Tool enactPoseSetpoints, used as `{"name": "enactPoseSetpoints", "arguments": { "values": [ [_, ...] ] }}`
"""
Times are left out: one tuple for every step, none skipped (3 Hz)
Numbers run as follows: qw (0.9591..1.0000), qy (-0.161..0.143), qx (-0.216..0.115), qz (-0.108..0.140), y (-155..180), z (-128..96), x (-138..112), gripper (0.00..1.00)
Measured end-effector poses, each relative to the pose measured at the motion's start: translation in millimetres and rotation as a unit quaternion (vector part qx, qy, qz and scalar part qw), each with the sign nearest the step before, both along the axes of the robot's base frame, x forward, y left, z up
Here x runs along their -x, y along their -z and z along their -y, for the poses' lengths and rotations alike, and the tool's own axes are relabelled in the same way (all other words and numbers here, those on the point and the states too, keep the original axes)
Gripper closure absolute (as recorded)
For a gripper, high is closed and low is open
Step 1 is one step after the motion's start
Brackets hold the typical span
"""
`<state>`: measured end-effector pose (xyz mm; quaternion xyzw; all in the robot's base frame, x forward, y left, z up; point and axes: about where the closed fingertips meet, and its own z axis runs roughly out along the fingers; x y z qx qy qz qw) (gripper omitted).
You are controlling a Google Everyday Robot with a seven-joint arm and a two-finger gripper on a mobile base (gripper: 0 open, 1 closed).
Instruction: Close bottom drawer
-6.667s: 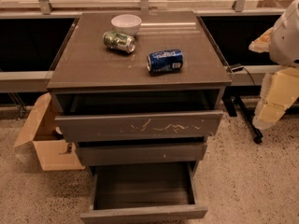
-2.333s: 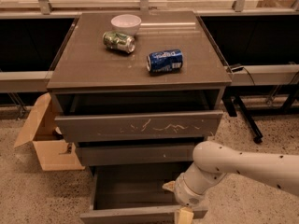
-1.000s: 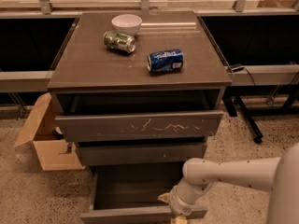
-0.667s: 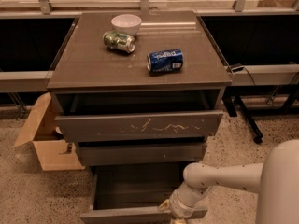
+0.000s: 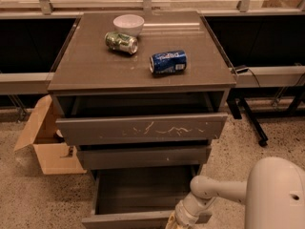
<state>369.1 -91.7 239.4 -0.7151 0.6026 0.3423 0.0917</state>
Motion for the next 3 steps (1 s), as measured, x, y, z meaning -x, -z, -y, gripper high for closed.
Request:
{"name": "enactPoseSetpoints", "arguments": {
  "values": [
    [0.9999, 0.011, 0.005, -0.008, 35, 4, -6, 1.0],
    [0.9996, 0.025, 0.013, -0.006, 55, 11, -15, 0.0],
    [0.9995, 0.026, 0.016, -0.004, 58, 14, -18, 0.0]
  ]
}}
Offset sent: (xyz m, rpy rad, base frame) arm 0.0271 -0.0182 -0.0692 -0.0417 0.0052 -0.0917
